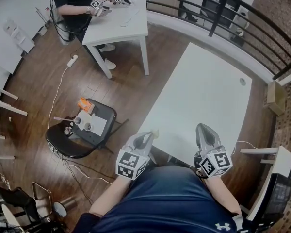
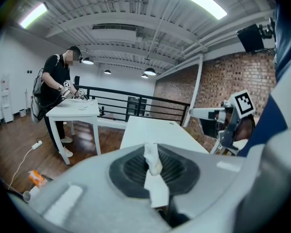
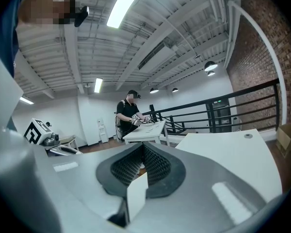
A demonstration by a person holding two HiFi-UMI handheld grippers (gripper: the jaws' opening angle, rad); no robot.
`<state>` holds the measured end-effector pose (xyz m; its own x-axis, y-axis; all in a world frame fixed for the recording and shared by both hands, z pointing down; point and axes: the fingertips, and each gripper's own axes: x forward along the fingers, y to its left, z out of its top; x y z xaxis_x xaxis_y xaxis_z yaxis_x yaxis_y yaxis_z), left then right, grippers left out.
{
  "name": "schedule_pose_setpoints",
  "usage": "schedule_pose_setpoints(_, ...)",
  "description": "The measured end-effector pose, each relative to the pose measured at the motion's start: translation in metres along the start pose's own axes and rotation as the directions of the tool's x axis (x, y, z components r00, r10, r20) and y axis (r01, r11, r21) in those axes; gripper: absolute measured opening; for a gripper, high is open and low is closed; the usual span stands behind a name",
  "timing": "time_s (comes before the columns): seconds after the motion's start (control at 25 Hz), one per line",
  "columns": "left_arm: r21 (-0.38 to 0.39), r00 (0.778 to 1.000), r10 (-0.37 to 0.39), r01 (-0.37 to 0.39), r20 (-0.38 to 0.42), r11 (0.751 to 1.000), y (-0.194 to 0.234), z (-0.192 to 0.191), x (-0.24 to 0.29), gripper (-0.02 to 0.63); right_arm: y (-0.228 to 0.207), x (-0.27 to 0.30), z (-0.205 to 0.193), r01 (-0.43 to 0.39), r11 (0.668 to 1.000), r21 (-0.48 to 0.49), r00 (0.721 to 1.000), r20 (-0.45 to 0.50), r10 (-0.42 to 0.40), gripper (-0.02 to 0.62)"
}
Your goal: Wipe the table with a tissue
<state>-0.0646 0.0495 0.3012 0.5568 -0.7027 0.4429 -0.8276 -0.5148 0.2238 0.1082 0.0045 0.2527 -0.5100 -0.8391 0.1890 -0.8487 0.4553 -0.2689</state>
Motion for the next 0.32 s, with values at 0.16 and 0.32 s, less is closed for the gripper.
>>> schedule_pose_setpoints(0.16,0.0,1.0,0.0,0.0,-0.003,1.0,0.0009,0.0005,0.0013,0.018,-0.0008,0.0022,-0.0026,-0.002,1.0,0.003,1.0,-0.004,0.002,0.011)
schedule_pose_setpoints(0.32,-0.003,1.0,-0.002,0.002,-0.011,1.0,-0.0021,-0.0004,0.0026,0.018,-0.0026,0.0007,-0.0058,-0.004,1.0,0.006,1.0,-0.014,0.004,0.011)
